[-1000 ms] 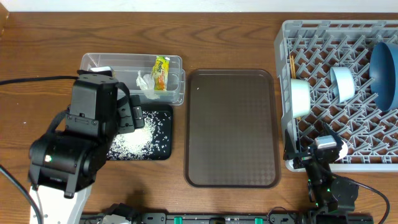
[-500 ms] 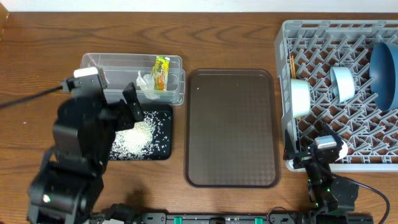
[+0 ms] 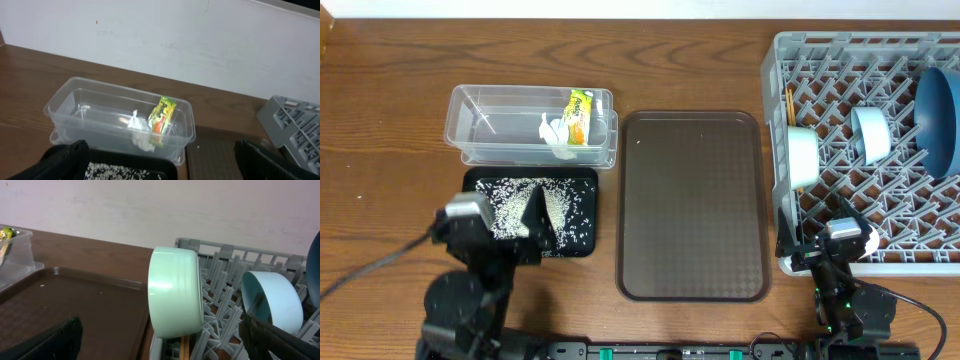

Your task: Sort waste into correct bins and load items into the dishwasher rack

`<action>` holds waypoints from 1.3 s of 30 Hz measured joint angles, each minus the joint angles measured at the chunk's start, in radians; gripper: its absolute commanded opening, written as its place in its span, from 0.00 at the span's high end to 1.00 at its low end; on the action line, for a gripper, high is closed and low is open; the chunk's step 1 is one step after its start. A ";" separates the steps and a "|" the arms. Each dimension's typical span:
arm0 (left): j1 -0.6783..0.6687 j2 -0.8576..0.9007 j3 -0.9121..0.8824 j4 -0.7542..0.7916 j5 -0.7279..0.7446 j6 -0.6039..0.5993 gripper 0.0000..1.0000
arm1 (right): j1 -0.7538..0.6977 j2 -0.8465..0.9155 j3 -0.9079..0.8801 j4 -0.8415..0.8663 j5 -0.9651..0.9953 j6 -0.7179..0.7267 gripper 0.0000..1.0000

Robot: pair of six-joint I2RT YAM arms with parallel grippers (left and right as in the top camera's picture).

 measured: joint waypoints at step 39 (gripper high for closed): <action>0.000 -0.320 -0.632 0.447 0.002 0.000 0.05 | 0.000 0.000 -0.001 0.001 0.000 0.000 0.01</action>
